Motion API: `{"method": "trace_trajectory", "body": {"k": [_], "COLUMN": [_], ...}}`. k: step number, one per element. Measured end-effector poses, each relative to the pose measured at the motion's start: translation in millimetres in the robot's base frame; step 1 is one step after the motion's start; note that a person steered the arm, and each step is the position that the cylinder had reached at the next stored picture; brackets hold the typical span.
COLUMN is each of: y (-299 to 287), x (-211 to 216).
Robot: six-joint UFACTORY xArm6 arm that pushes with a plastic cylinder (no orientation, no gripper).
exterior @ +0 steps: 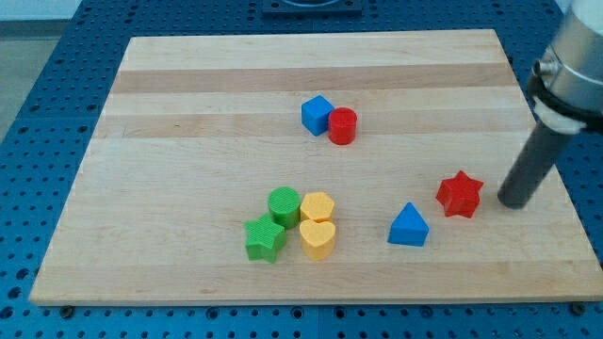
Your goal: Push the red star into the red circle
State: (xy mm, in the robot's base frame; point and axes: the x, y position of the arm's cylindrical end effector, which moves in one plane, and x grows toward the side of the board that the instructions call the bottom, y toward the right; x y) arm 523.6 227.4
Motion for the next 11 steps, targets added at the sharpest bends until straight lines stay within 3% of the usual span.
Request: {"method": "trace_trajectory", "body": {"k": [1, 5, 9, 11], "y": [-28, -134, -139, -128], "x": [6, -37, -100, -95]}}
